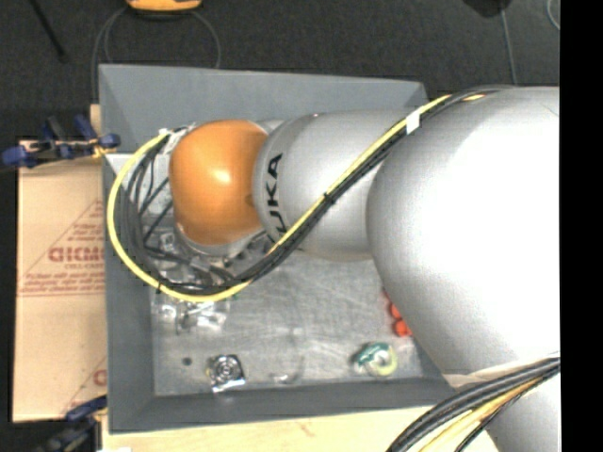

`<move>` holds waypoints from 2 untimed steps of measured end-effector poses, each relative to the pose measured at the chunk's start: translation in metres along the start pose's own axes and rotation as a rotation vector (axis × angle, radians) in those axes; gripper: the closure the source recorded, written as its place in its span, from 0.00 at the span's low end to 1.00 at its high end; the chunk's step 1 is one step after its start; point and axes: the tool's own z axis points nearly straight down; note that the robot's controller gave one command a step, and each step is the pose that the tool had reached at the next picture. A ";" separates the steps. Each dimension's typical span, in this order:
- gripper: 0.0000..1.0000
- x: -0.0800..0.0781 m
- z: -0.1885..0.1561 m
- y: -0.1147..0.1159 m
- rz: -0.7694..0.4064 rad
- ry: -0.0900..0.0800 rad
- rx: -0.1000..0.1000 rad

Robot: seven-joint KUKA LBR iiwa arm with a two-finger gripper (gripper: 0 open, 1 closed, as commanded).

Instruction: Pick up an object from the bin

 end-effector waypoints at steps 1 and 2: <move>1.00 -0.002 -0.004 0.001 0.006 -0.007 -0.004; 1.00 -0.051 -0.051 -0.045 -0.560 -0.007 0.002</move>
Offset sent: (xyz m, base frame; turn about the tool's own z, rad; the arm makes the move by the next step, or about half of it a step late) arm 0.0000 0.0000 0.0000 0.0000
